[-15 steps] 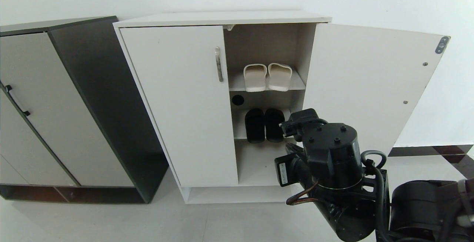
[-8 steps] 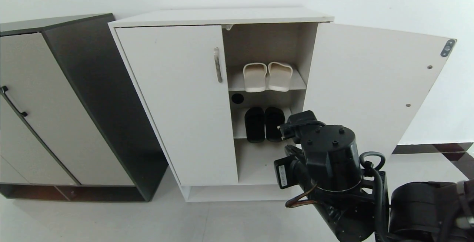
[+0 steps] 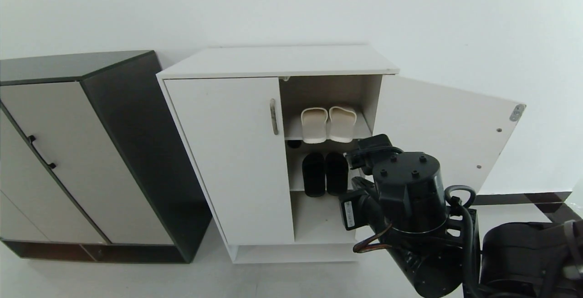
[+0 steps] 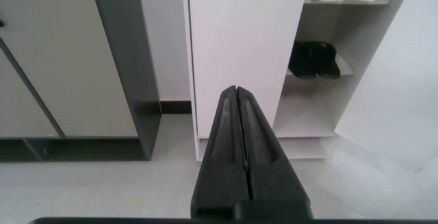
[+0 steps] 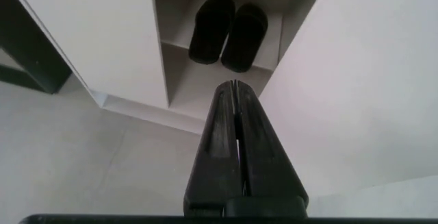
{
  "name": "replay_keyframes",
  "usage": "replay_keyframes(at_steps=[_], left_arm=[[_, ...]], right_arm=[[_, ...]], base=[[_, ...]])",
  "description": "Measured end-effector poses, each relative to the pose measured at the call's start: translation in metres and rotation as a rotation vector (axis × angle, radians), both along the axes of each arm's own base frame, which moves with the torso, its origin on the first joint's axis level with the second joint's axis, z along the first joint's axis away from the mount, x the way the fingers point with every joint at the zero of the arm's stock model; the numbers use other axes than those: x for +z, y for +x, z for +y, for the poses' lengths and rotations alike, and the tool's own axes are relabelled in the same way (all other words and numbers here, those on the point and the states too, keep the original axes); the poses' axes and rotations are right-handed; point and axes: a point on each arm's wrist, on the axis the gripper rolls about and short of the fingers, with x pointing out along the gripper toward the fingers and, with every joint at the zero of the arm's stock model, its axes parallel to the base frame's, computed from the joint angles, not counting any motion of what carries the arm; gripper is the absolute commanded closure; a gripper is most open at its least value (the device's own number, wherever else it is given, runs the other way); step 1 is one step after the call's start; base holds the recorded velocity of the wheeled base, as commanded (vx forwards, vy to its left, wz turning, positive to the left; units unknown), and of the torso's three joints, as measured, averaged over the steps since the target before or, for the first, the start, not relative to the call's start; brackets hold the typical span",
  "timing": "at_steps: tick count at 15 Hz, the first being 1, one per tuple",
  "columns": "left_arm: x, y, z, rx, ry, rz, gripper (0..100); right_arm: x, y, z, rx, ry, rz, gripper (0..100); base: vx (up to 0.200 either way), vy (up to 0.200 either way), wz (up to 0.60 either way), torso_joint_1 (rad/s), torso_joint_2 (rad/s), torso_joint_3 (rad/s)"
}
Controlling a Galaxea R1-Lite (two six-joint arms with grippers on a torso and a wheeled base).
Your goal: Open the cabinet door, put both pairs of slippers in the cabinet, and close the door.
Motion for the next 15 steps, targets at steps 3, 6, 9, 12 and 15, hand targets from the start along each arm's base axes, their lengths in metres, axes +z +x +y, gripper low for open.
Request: replay_keyframes(at_steps=[3, 6, 9, 12, 15], left_arm=[[0.0, 0.0, 0.0, 0.0, 0.0, 0.0, 100], [0.0, 0.0, 0.0, 0.0, 0.0, 0.0, 100], [0.0, 0.0, 0.0, 0.0, 0.0, 0.0, 100], [0.0, 0.0, 0.0, 0.0, 0.0, 0.0, 100], [0.0, 0.0, 0.0, 0.0, 0.0, 0.0, 100]], right_arm=[[-0.0007, 0.0, -0.0004, -0.001, -0.002, 0.002, 100], [-0.0012, -0.0003, -0.0005, 0.0, -0.004, 0.003, 100], [-0.0015, -0.0004, -0.0006, 0.0, -0.005, 0.003, 100], [-0.0017, -0.0012, -0.0017, 0.0, -0.004, 0.001, 100], [0.0009, -0.0023, -0.0033, 0.003, -0.002, -0.009, 100]], base=[[0.0, 0.0, 0.0, 0.155, -0.46, -0.321], [0.0, 0.0, 0.0, 0.175, -0.49, -0.312], [0.0, 0.0, 0.0, 0.189, -0.51, -0.315], [0.0, 0.0, 0.0, 0.216, -0.52, -0.307], [0.0, 0.0, 0.0, 0.23, -0.54, -0.313]])
